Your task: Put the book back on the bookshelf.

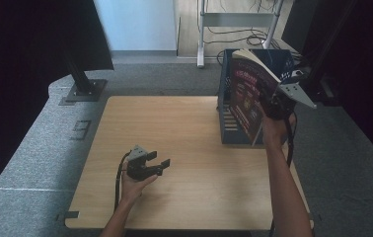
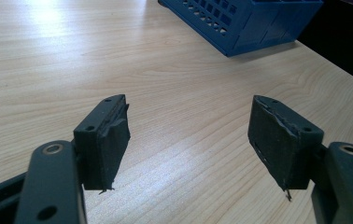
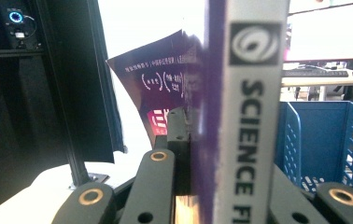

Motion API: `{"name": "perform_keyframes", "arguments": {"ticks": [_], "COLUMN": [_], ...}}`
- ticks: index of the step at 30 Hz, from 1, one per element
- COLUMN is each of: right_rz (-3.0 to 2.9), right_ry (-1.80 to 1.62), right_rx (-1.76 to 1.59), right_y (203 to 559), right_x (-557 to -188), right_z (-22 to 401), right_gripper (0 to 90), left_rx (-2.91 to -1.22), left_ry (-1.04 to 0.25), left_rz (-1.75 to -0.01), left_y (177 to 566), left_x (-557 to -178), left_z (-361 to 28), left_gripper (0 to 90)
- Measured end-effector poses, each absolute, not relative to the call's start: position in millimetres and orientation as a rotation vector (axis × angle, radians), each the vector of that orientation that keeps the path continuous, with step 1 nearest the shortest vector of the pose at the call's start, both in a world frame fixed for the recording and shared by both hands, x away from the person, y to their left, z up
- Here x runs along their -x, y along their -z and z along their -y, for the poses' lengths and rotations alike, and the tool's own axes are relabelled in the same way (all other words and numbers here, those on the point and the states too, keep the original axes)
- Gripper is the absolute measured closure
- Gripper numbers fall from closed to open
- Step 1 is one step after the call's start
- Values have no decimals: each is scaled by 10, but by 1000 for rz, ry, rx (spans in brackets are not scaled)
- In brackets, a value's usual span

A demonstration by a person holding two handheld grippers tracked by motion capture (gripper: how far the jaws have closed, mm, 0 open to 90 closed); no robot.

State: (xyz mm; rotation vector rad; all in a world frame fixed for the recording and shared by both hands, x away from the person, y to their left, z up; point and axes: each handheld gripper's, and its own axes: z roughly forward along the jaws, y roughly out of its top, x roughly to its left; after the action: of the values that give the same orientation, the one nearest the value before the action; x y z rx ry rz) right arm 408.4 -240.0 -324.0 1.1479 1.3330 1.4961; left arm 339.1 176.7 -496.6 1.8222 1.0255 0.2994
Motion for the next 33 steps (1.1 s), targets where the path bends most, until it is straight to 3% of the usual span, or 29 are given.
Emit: {"name": "perform_keyframes", "arguments": {"ticks": [33], "right_rz": [-1273], "right_ry": [-1462], "right_rx": [-1208], "right_y": [3281], "right_x": [-4456], "right_z": [2354], "right_gripper": [816], "left_rx": [-1817], "left_ry": [-300], "left_rz": [-1026], "left_y": [4963], "left_x": [-3383], "left_z": [-1791], "left_gripper": [293]}}
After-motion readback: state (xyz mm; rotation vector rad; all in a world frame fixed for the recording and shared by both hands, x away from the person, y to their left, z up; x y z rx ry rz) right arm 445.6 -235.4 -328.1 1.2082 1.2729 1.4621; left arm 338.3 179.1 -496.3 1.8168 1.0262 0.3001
